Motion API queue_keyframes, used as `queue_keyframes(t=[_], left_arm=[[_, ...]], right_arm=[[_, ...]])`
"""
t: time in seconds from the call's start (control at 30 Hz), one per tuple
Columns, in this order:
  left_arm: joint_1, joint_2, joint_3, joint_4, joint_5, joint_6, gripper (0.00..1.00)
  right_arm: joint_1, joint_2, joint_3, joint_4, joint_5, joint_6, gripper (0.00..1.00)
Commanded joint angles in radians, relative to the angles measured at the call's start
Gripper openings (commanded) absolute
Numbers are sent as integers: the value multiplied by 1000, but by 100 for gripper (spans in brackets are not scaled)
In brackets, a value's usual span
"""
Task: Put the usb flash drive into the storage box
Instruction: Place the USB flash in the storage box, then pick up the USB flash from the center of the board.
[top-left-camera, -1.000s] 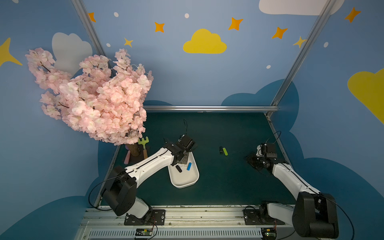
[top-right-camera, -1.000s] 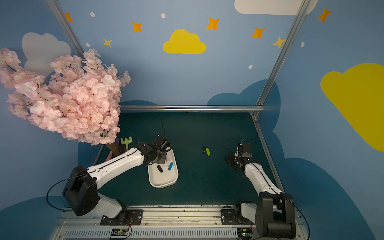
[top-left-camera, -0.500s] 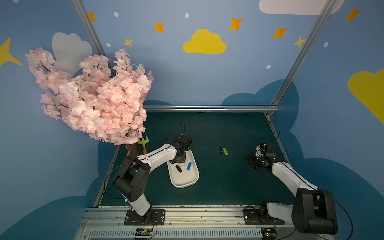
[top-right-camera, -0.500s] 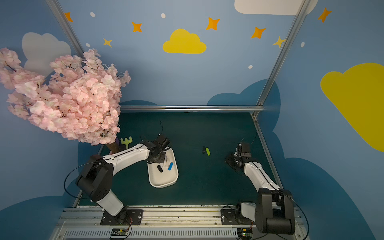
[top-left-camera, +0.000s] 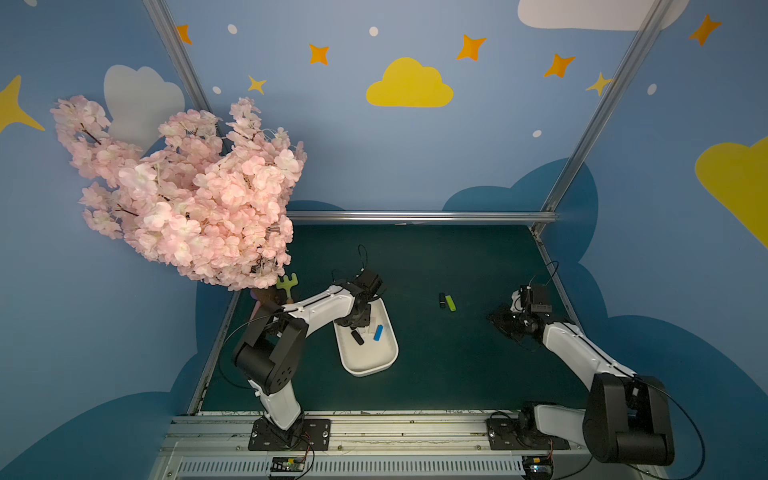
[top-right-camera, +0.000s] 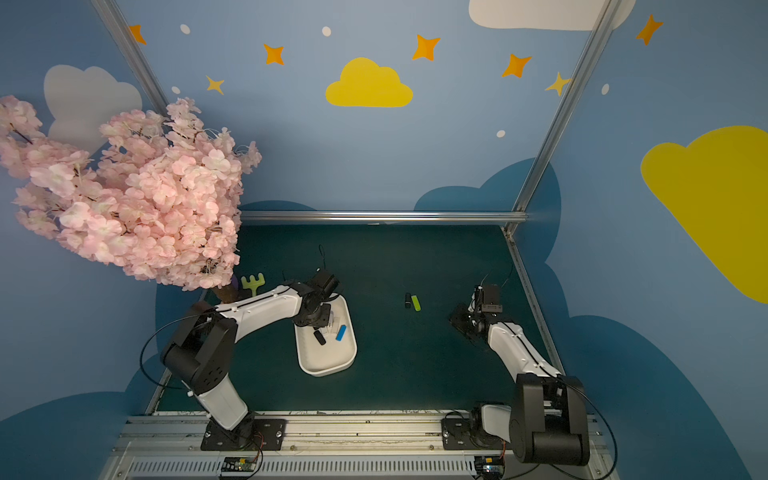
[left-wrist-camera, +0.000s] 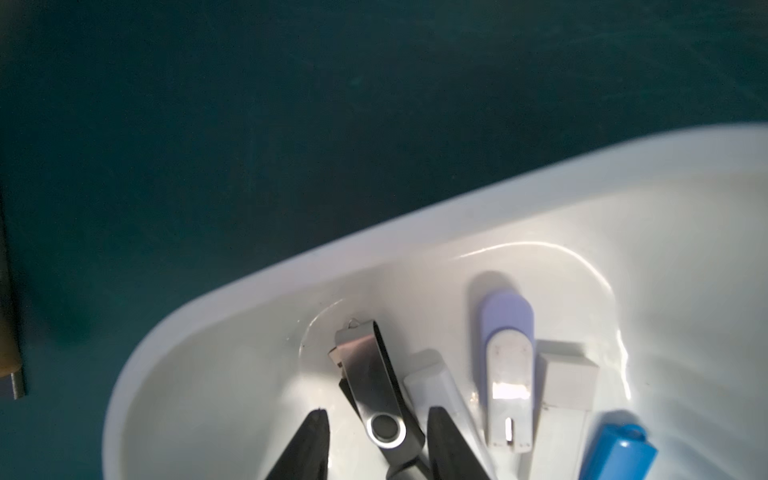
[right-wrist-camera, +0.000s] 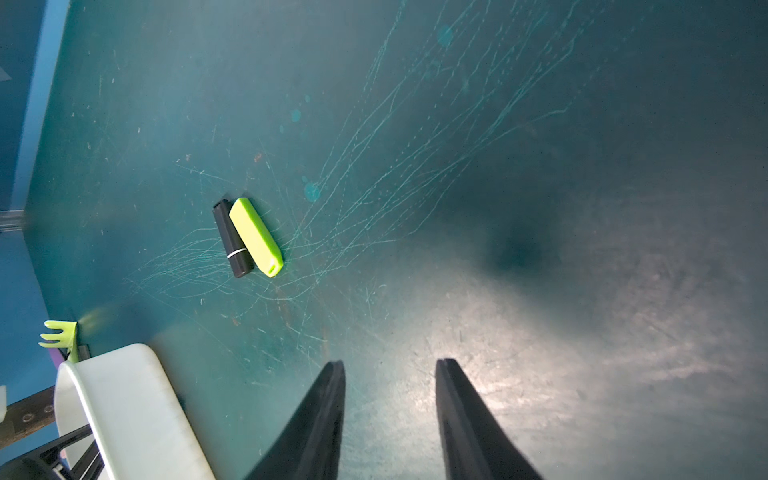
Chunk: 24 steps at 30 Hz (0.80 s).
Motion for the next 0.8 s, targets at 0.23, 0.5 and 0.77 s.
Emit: queue_keyframes(t=[0.23, 0.5, 0.77], left_arm=[[-59, -344, 67, -142, 198, 31, 49], [-151, -641, -21, -301, 213, 25, 51], [-160, -914, -162, -253, 194, 25, 62]], right_arm=[[54, 28, 76, 0, -80, -97, 40], [270, 178, 249, -123, 59, -214, 40], [328, 475, 561, -371, 88, -300, 40]])
